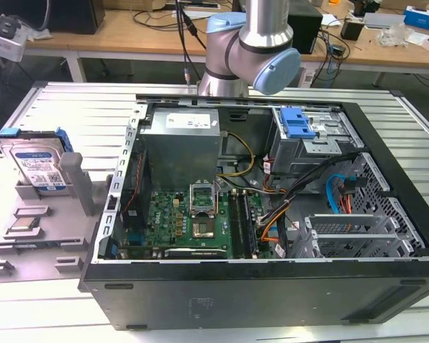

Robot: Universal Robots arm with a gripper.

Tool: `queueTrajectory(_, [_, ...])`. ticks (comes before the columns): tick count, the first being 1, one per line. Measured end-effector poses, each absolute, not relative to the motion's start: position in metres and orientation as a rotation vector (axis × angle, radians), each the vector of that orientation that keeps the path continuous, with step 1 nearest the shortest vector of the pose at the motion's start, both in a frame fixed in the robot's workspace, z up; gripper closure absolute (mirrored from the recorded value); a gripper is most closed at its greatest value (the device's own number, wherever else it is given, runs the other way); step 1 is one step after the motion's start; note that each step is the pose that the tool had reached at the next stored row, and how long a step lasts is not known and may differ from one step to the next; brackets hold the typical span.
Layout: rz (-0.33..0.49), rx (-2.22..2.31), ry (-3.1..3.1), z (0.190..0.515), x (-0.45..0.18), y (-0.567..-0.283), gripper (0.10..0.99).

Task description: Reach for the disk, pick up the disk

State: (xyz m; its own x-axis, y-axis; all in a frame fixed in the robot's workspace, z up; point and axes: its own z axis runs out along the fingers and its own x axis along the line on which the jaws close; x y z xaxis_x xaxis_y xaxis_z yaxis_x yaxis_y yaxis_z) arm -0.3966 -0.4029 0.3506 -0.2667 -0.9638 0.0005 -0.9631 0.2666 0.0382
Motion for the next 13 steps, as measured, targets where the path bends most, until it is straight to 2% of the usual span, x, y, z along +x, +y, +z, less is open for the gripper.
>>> queueTrajectory(13, [-0.045,2.013,-2.379,0.3505,-0.3966,-0.4030,0.980])
